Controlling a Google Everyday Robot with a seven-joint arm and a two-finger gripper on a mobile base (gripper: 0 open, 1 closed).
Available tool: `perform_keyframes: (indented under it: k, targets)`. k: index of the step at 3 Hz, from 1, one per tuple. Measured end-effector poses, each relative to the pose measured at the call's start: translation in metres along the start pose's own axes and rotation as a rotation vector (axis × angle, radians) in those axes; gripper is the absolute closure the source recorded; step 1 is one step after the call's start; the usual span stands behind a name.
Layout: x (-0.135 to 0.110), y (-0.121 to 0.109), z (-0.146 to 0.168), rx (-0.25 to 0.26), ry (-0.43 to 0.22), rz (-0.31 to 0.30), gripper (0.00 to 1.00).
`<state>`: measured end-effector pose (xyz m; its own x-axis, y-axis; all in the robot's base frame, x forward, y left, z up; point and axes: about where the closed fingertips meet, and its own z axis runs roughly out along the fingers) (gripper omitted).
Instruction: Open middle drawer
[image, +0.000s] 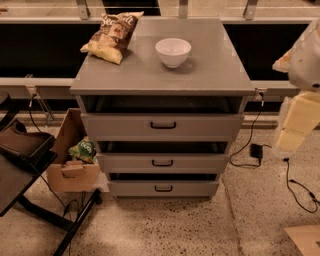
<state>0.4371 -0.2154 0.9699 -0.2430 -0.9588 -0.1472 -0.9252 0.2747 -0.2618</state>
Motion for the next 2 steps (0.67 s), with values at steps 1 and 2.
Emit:
perform_keyframes:
  k: [1,2]
  targets:
    - [-0.001,0.021,0.042,-0.020,0.066,0.007,0.00]
    - [-0.002,0.049,0.113,-0.062,0.096,0.018,0.00]
